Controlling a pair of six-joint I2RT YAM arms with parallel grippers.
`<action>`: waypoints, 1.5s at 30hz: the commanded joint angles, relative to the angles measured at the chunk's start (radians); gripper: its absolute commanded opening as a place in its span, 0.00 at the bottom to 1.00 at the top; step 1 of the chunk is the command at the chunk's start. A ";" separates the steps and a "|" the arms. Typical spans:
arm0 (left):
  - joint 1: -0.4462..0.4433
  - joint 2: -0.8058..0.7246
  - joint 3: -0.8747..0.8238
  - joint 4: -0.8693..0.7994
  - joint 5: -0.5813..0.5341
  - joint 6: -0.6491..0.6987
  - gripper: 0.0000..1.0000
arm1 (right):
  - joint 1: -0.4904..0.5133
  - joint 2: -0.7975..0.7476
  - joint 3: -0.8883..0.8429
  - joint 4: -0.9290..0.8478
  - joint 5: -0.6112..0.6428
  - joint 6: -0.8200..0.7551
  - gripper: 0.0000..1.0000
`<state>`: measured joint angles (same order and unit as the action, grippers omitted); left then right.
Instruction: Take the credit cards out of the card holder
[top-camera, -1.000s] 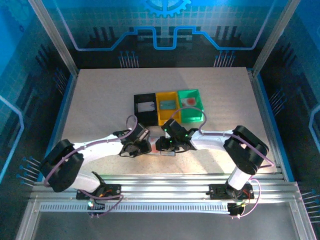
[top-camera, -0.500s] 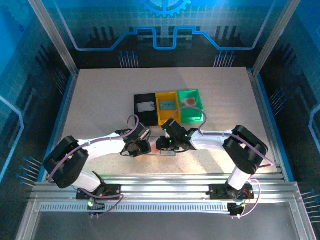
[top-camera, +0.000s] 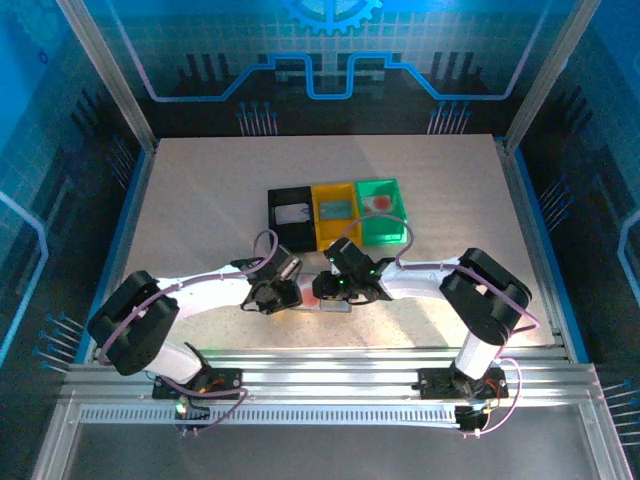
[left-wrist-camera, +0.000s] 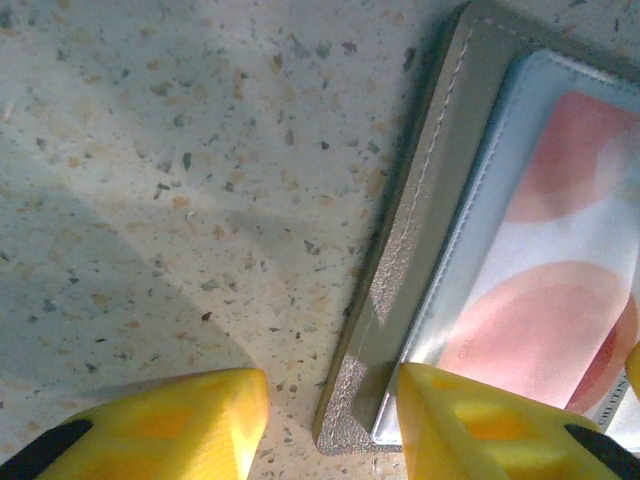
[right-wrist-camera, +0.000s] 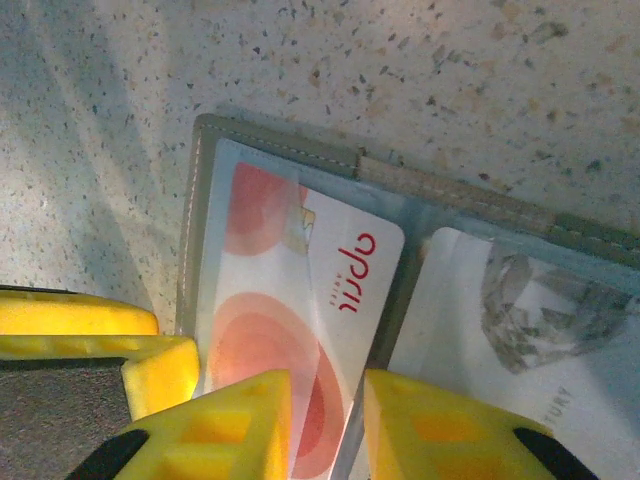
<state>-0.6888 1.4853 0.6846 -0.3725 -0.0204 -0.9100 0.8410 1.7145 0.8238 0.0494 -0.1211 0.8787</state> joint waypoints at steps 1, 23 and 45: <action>-0.003 0.099 -0.059 0.142 0.082 -0.004 0.41 | -0.012 0.019 -0.024 0.044 -0.012 0.014 0.25; -0.011 0.117 -0.059 0.165 0.090 -0.007 0.41 | -0.012 -0.007 -0.139 0.309 -0.083 0.040 0.13; -0.011 0.095 -0.057 0.152 0.082 -0.008 0.41 | -0.048 -0.090 -0.223 0.316 -0.061 0.033 0.00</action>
<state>-0.6891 1.4910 0.6838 -0.3702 -0.0208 -0.9138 0.8101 1.6512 0.6209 0.3687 -0.1738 0.9264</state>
